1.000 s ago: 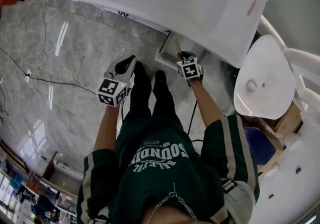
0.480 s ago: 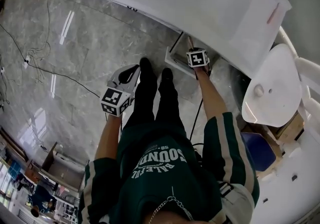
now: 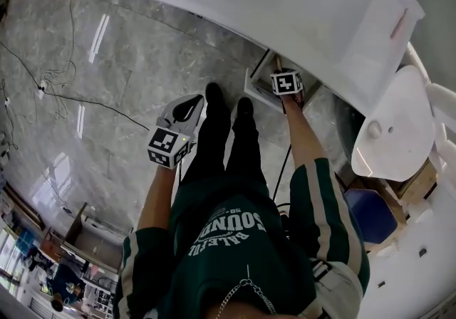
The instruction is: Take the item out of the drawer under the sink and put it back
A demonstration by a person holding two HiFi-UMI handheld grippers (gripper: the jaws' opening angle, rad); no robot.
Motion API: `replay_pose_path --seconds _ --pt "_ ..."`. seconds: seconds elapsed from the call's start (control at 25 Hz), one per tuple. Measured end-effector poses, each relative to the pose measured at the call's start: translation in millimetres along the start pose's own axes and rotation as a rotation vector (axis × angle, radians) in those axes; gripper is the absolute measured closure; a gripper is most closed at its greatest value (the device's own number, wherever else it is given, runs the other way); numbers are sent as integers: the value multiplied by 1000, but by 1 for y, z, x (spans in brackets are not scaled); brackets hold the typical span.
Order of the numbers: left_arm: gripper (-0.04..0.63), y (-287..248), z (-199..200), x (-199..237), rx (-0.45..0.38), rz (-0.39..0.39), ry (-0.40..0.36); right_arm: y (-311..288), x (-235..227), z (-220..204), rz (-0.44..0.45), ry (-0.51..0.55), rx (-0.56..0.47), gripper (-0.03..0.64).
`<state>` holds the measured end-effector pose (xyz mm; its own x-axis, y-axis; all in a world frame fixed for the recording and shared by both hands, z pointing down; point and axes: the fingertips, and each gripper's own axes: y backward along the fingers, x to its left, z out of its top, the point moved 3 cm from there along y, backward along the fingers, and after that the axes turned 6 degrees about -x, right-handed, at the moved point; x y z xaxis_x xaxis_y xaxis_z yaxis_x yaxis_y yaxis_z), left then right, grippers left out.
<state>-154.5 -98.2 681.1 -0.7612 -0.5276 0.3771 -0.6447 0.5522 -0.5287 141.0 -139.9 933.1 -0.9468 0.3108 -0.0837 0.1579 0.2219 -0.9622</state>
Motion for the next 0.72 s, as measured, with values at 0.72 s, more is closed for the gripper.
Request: replay_pose_path --seconds 0.72 --pt "545 14 78 -13 -100 -148 -83 183 60 51 -17 -5 -362 536"
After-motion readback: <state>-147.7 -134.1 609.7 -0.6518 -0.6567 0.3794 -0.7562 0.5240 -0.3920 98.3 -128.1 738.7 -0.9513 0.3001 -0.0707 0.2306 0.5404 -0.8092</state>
